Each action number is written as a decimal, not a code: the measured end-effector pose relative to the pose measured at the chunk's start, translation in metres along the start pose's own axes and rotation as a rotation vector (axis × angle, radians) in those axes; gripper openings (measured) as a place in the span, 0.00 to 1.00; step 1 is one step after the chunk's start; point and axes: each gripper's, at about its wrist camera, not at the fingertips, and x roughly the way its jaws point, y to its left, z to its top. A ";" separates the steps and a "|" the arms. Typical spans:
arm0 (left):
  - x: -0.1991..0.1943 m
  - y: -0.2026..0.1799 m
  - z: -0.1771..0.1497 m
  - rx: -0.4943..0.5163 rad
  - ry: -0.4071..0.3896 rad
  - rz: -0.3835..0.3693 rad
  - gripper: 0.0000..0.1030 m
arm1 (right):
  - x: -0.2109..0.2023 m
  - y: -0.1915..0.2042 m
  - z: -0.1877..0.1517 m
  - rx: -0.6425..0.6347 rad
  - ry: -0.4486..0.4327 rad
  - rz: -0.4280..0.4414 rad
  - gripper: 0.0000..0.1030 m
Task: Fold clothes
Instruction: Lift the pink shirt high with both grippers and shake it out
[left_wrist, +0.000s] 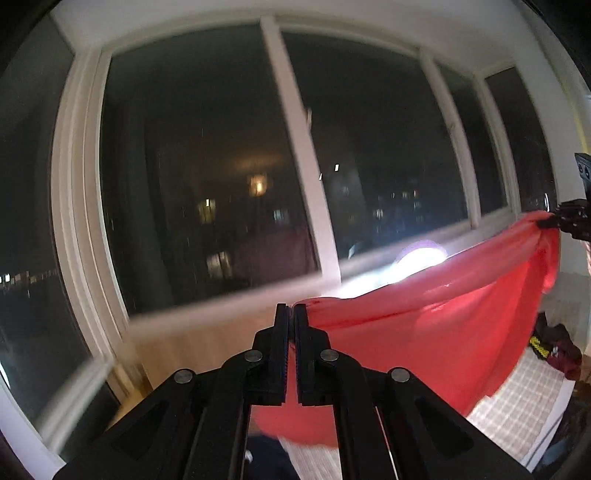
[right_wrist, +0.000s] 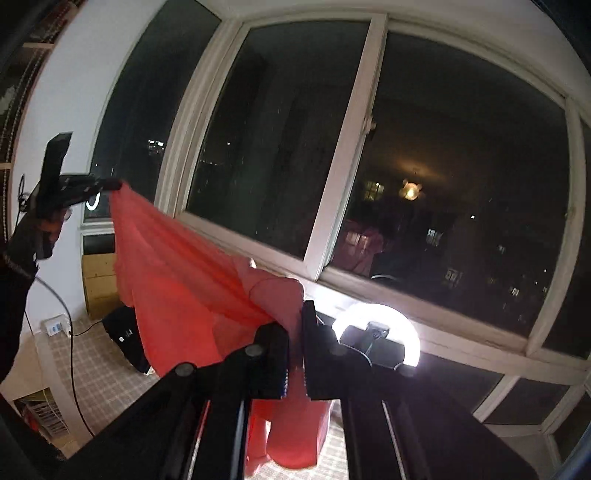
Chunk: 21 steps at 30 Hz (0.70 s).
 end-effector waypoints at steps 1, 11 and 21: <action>-0.006 -0.001 0.012 0.015 -0.016 0.002 0.02 | -0.008 0.001 0.001 0.000 -0.004 -0.006 0.06; 0.036 -0.026 0.035 0.121 0.051 -0.011 0.02 | 0.027 -0.018 -0.074 0.087 0.173 -0.038 0.06; 0.245 -0.075 -0.155 -0.031 0.542 -0.280 0.02 | 0.207 -0.036 -0.326 0.295 0.717 0.010 0.06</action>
